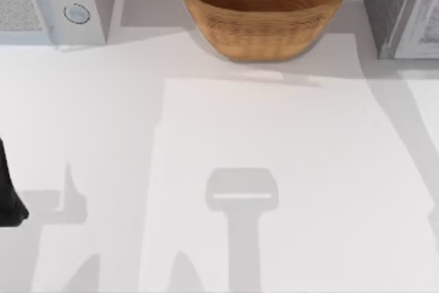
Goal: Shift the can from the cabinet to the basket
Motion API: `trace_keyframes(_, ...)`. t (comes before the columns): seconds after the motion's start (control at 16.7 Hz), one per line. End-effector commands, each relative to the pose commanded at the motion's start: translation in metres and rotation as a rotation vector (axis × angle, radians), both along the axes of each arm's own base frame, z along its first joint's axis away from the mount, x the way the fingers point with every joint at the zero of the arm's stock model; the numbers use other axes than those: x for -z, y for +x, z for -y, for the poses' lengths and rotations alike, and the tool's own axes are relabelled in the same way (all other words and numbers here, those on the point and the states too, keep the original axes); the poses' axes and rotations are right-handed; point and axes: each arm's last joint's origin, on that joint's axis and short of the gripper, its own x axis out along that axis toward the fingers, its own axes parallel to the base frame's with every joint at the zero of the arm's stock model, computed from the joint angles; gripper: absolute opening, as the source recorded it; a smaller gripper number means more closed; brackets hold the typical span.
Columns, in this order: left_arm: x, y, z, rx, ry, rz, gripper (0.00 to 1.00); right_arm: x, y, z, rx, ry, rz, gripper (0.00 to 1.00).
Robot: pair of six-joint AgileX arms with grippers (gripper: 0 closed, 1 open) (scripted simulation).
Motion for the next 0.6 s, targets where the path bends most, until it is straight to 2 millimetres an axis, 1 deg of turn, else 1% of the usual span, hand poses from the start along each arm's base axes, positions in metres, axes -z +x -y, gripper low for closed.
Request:
trace_keyframes(0.12, 0.0, 0.0, 0.0, 0.0, 0.0, 0.0, 1.0, 0.003, 0.021, -0.008, 0.001, 0.0, 0.002, 1.0)
trace_keyframes(0.24, 0.0, 0.0, 0.0, 0.0, 0.0, 0.0, 1.0, 0.004, 0.032, -0.013, 0.002, 0.001, 0.006, 1.0)
trace_keyframes(0.6, 0.0, 0.0, 0.0, 0.0, 0.0, 0.0, 1.0, 0.005, 0.037, -0.013, 0.004, 0.001, 0.004, 1.0)
